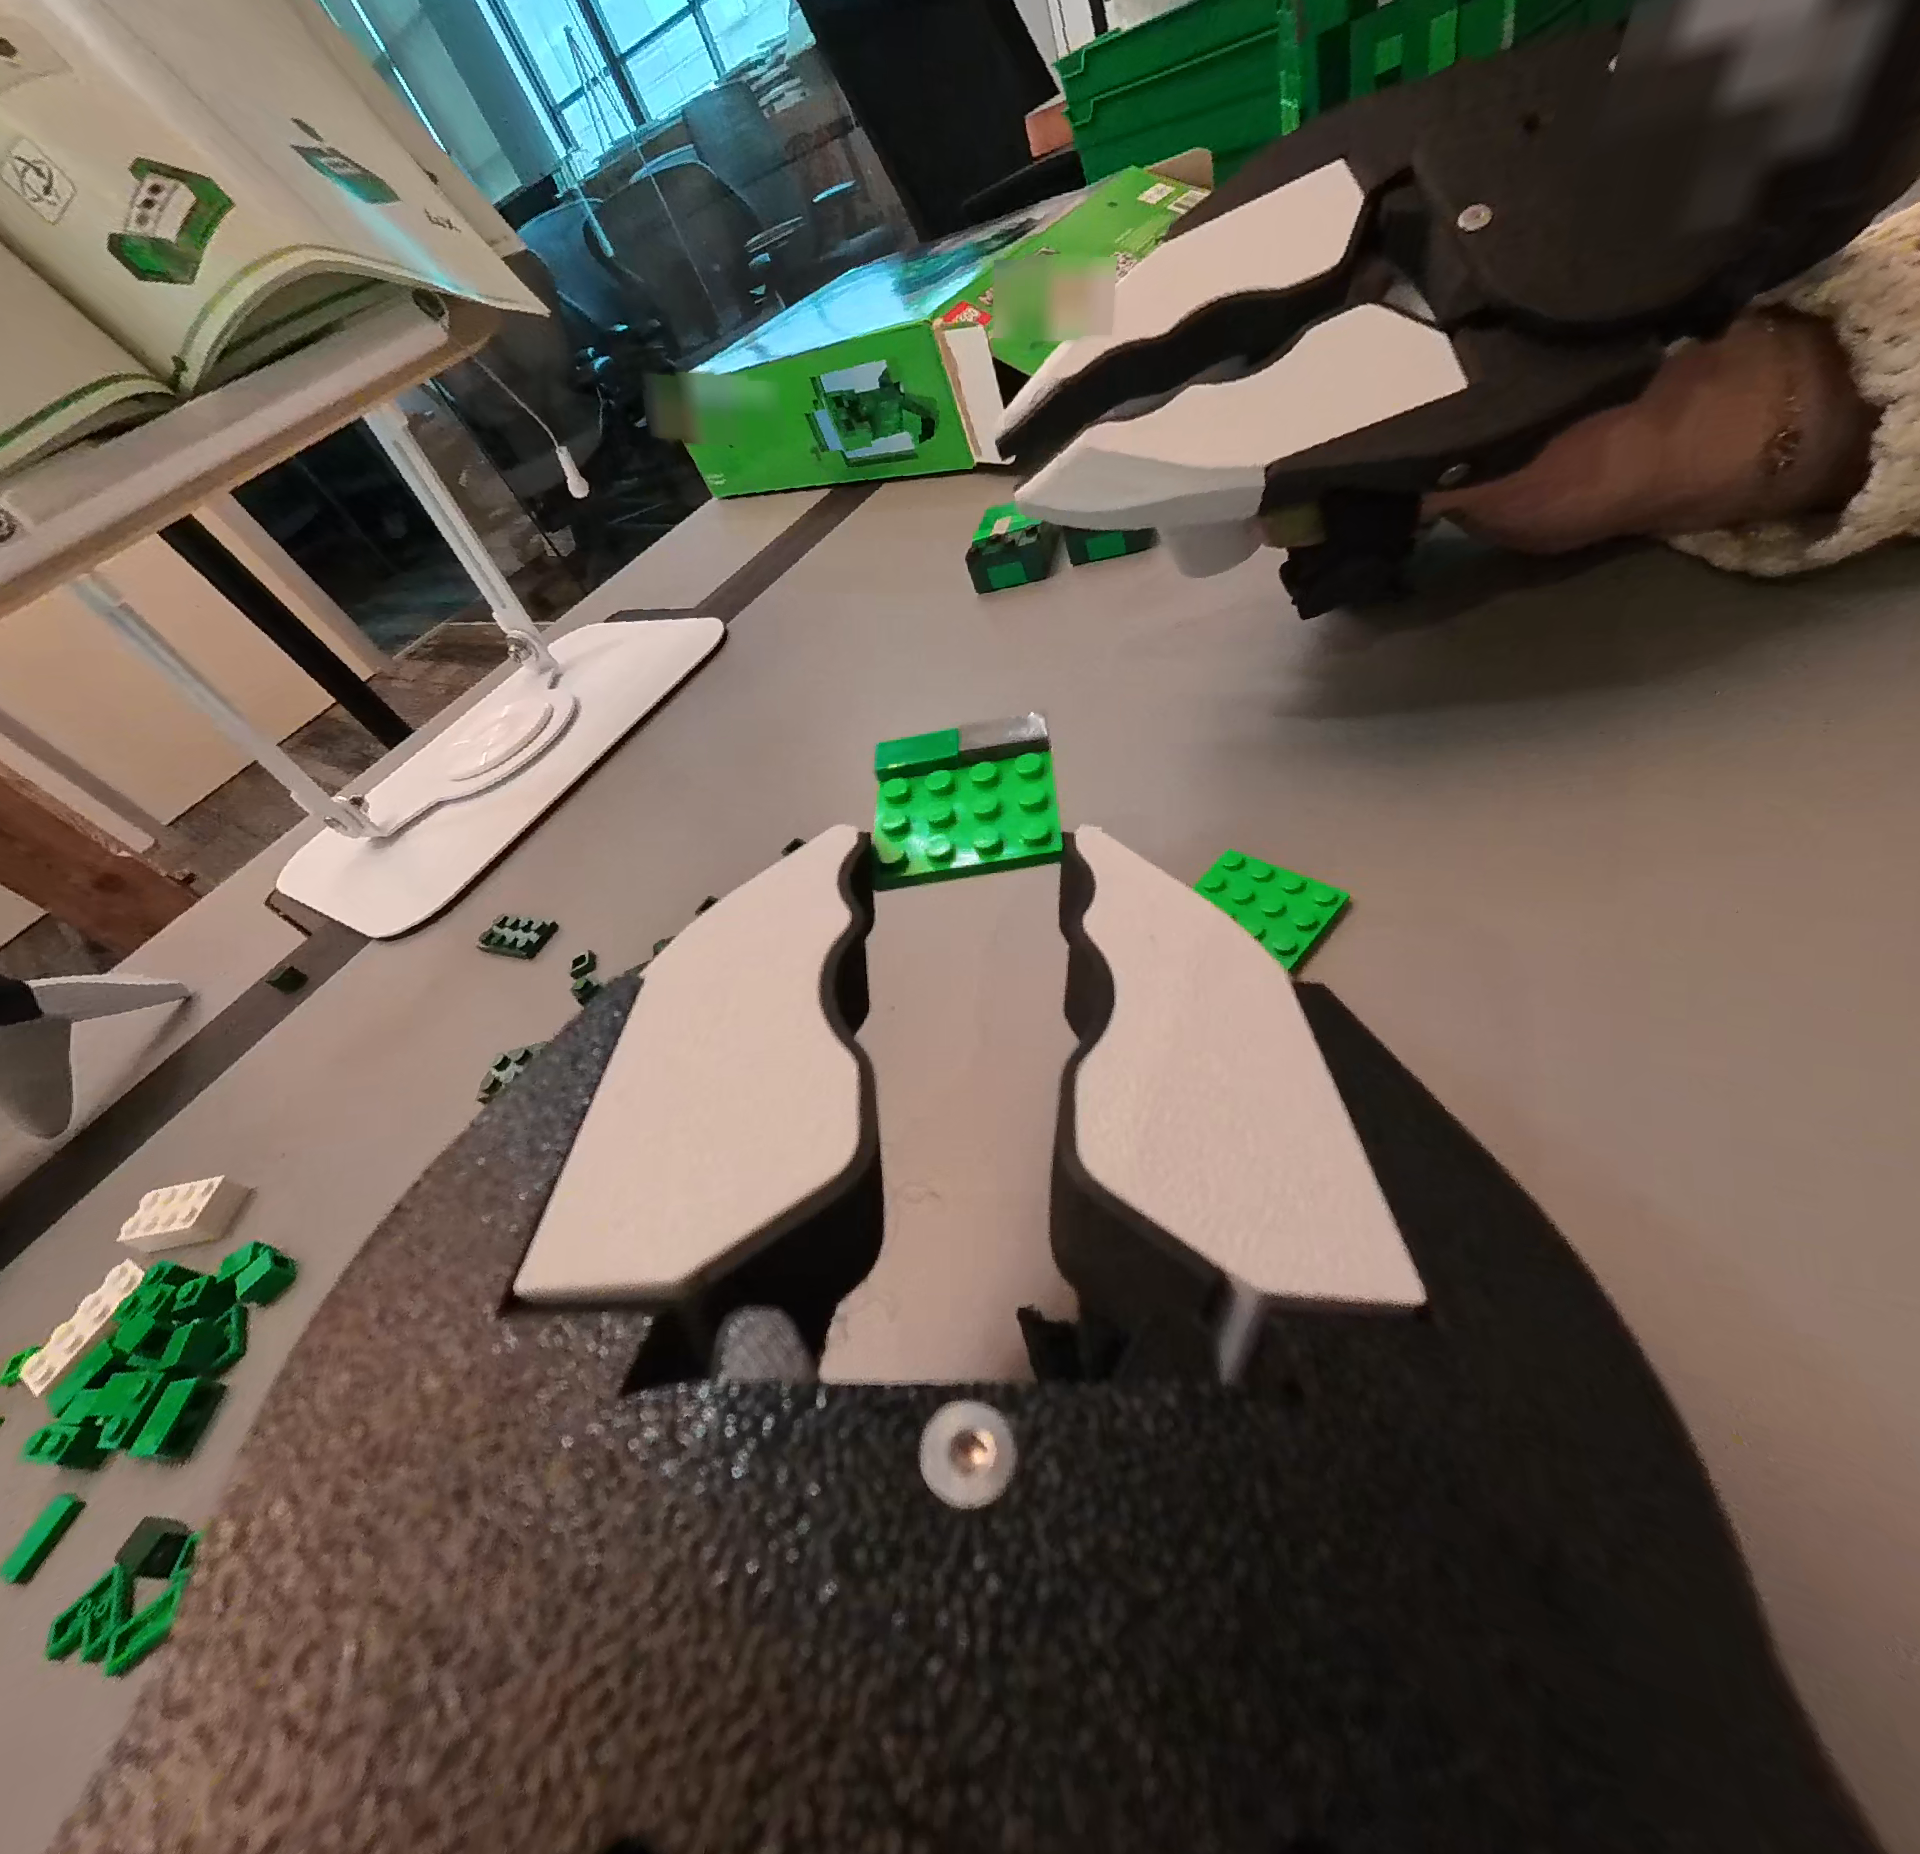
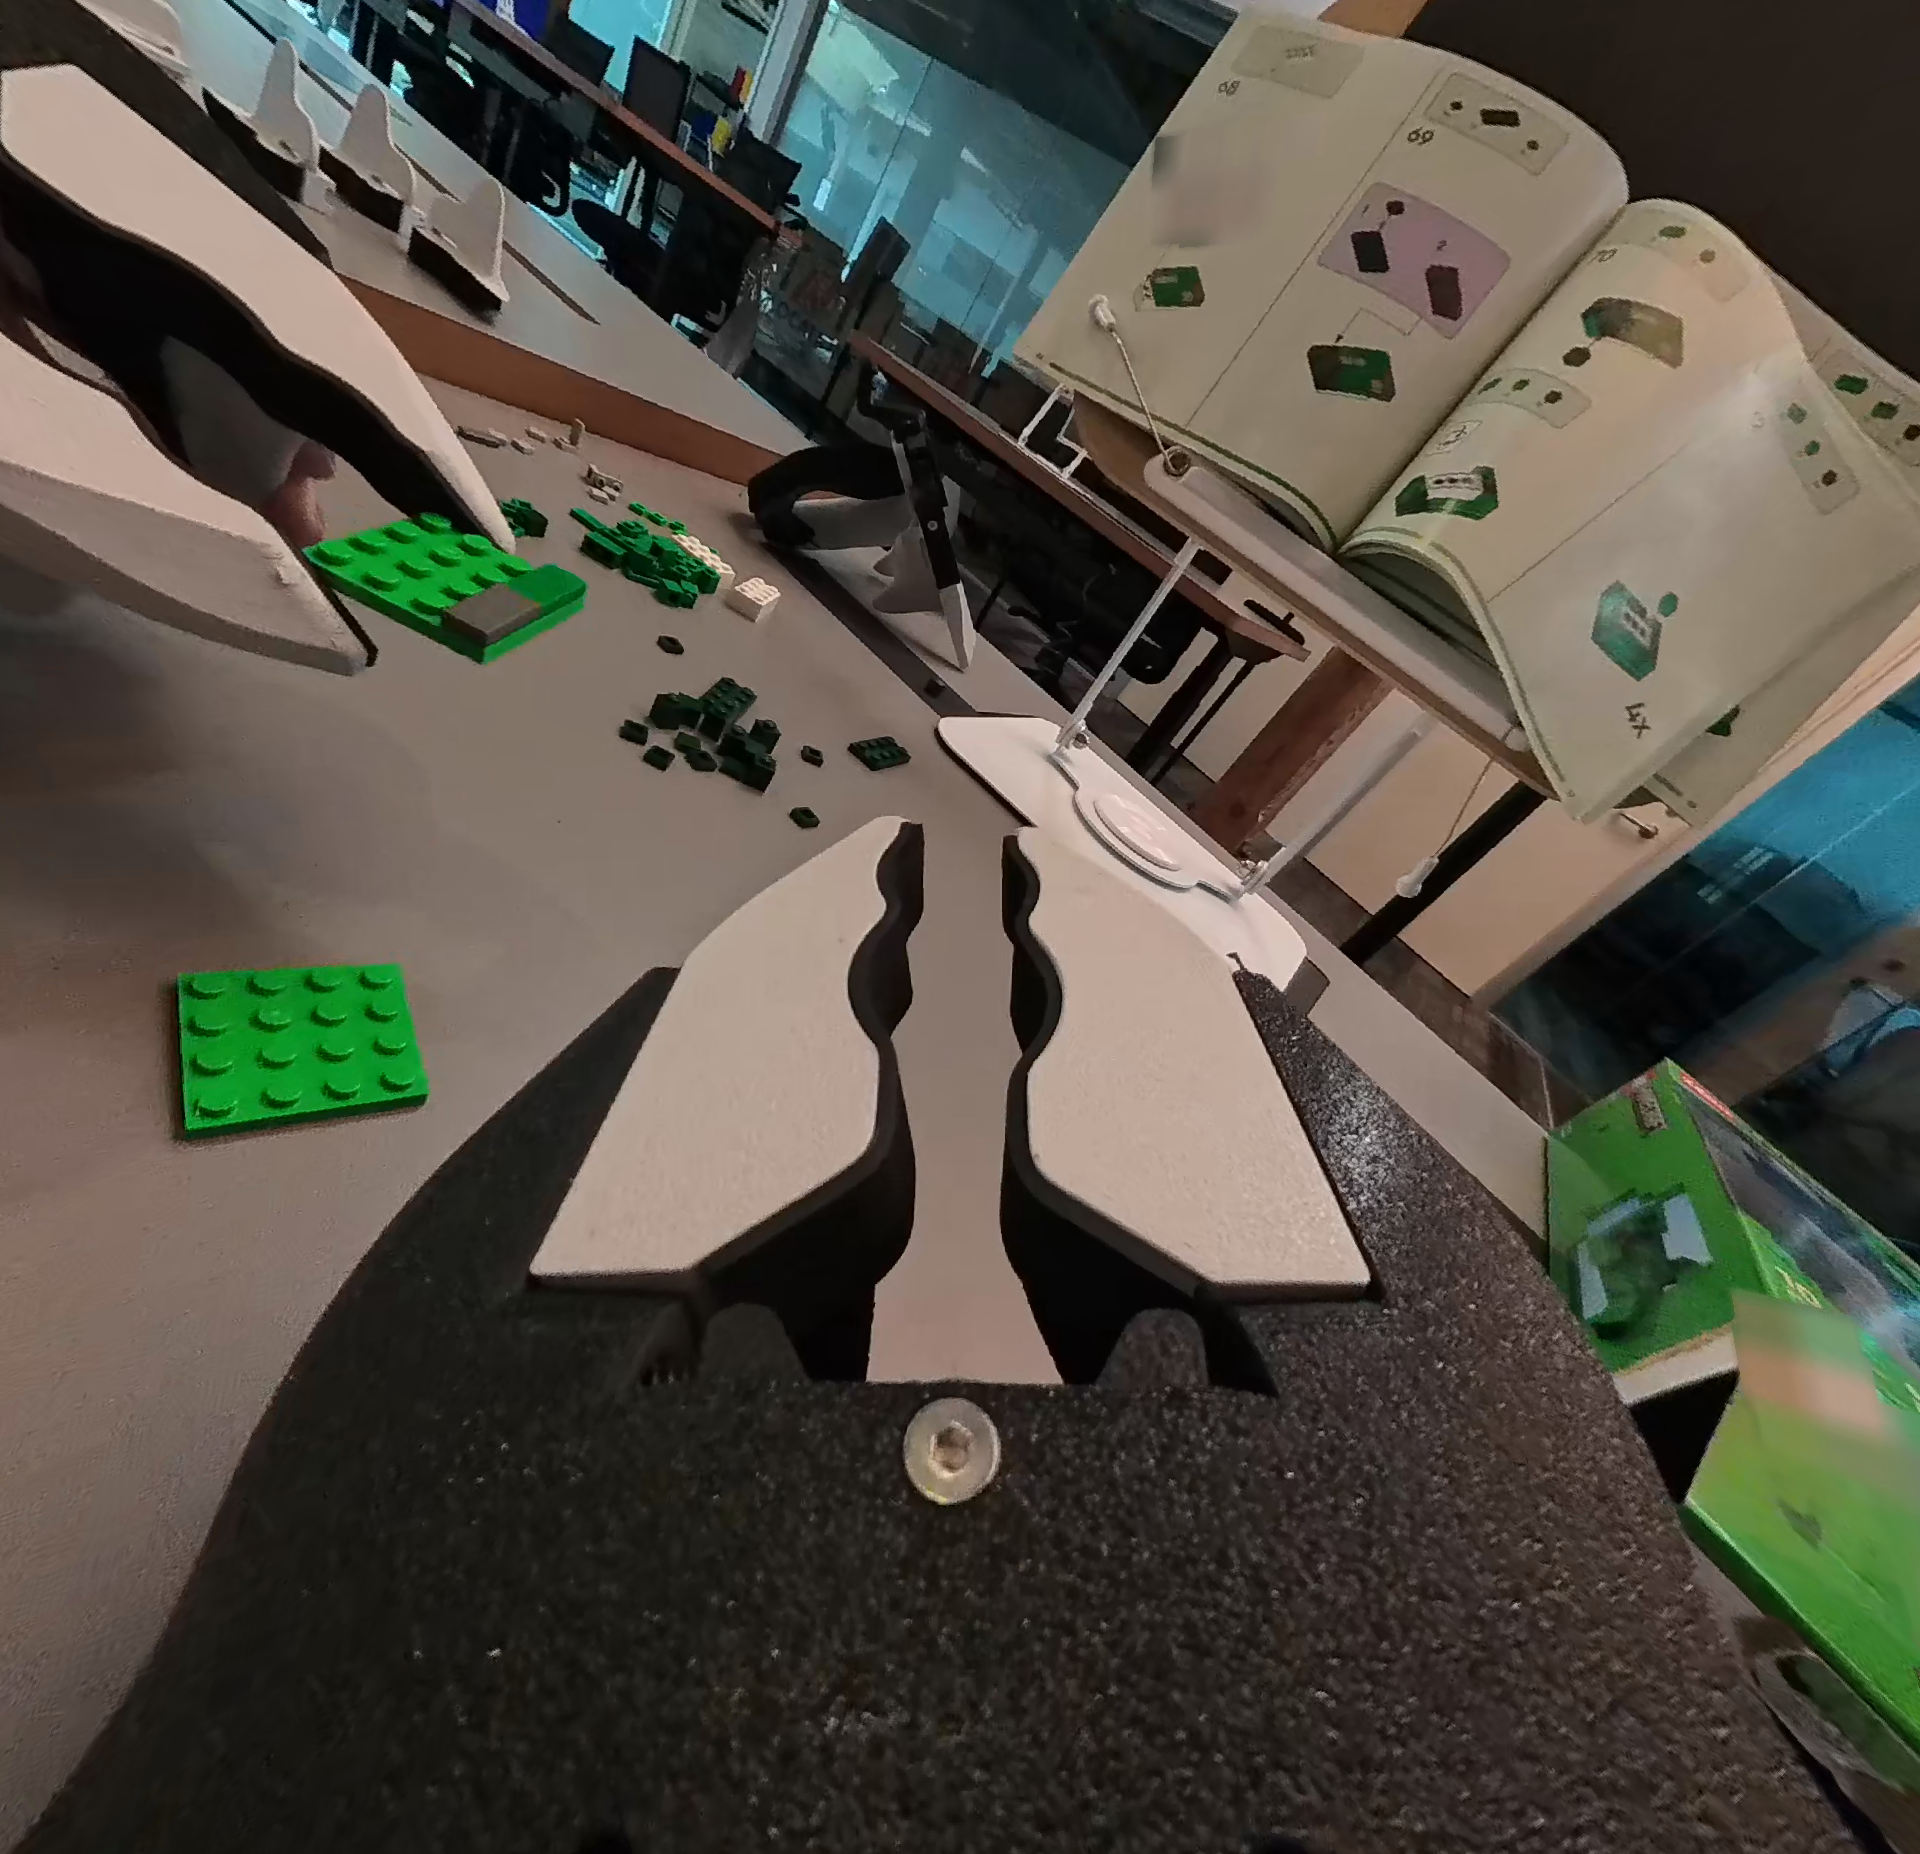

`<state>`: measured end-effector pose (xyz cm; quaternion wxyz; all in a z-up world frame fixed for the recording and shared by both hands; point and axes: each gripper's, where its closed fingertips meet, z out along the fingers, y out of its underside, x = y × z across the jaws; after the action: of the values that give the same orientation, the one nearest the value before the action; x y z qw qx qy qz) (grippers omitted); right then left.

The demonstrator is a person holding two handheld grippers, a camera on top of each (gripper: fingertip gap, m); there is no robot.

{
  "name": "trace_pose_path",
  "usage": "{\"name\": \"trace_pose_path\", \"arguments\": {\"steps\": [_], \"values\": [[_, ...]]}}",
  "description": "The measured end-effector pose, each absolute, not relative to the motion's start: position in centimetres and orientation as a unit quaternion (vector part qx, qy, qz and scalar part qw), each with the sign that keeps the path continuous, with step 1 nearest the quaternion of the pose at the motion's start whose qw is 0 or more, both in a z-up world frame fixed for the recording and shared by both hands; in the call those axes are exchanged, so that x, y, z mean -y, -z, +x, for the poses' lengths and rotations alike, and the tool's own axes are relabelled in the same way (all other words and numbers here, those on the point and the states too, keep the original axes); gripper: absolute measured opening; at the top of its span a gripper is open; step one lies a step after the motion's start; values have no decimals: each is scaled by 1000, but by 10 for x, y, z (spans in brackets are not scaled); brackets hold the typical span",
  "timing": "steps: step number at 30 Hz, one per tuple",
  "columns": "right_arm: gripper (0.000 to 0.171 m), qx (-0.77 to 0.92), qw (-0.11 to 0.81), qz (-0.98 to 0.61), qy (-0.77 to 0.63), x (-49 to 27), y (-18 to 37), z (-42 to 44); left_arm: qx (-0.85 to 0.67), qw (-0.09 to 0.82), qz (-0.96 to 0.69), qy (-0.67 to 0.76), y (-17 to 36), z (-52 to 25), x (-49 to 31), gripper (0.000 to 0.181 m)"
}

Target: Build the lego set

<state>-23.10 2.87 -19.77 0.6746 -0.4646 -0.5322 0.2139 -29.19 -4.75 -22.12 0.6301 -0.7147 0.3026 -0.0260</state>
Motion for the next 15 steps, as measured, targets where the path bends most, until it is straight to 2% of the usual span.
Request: {"name": "trace_pose_path", "arguments": {"steps": [11, 13, 15], "values": [[14, 569, 666, -443, -191, -26, 202, -235, -313, 624, -715, 20, 224, -289, 47, 35], [11, 628, 637, -417, -160, -24, 207, -245, -318, 624, -714, 18, 225, -288, 47, 35], [11, 662, 587, -424, -193, -25, 202, -268, -325, 622, -712, 14, 226, -287, 47, 35]]}}
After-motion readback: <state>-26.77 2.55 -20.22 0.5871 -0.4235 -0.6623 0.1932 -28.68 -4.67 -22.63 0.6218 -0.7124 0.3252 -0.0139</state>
